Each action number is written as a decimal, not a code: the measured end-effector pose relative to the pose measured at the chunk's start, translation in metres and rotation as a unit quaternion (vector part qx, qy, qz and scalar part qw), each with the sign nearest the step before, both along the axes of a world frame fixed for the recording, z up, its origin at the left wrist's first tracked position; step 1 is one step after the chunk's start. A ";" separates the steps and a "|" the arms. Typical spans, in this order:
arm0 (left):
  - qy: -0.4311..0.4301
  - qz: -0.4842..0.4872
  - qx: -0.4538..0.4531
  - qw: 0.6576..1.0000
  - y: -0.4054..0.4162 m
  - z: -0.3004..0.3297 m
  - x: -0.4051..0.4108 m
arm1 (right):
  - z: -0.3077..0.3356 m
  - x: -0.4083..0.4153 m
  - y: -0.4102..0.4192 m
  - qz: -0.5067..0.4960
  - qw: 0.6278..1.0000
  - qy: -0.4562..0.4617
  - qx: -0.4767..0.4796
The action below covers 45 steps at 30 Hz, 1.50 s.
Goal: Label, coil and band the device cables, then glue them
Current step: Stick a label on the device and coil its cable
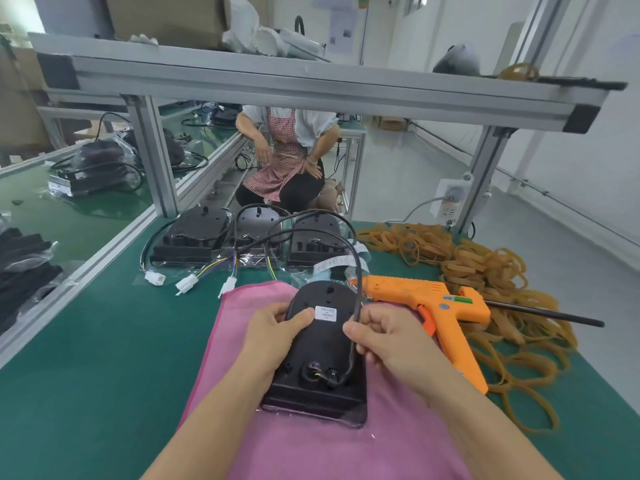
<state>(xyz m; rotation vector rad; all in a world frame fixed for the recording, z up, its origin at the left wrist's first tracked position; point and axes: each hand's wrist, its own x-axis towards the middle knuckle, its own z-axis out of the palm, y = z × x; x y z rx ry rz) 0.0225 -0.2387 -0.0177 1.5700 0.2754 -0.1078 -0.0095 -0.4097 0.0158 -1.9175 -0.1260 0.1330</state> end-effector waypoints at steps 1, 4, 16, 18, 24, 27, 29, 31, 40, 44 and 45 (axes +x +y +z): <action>-0.007 0.001 0.011 1.000 -0.001 -0.001 0.000 | 0.000 0.003 0.002 -0.002 1.000 -0.002 -0.009; -0.027 0.004 0.065 0.998 -0.004 -0.002 0.001 | -0.006 0.014 0.006 -0.029 0.997 -0.013 -0.076; -0.042 -0.125 0.265 0.955 -0.008 0.012 -0.024 | -0.015 0.025 0.015 -0.070 0.954 -0.044 -0.288; -0.023 -0.126 0.300 0.945 -0.013 0.014 -0.020 | -0.015 0.029 0.017 -0.068 0.948 -0.060 -0.304; -0.007 -0.175 0.324 0.929 -0.007 0.013 -0.013 | -0.025 0.049 0.025 -0.060 0.920 -0.121 -0.369; -0.127 -0.044 0.302 0.944 0.020 0.011 0.012 | -0.033 0.053 0.021 -0.047 0.898 -0.153 -0.410; -0.133 0.053 0.416 0.898 0.049 0.006 0.039 | -0.035 0.054 0.018 -0.039 0.882 -0.169 -0.437; -0.122 0.066 0.503 0.853 0.074 0.001 0.062 | -0.036 0.056 0.018 -0.029 0.868 -0.180 -0.462; -0.048 -0.008 0.639 0.767 0.123 -0.009 0.095 | -0.034 0.053 0.020 -0.037 0.835 -0.170 -0.522; -0.193 0.018 0.667 0.720 0.126 -0.005 0.086 | -0.032 0.055 0.023 -0.029 0.817 -0.168 -0.551; -0.251 0.009 0.670 0.699 0.120 -0.001 0.087 | -0.031 0.056 0.024 -0.027 0.816 -0.166 -0.552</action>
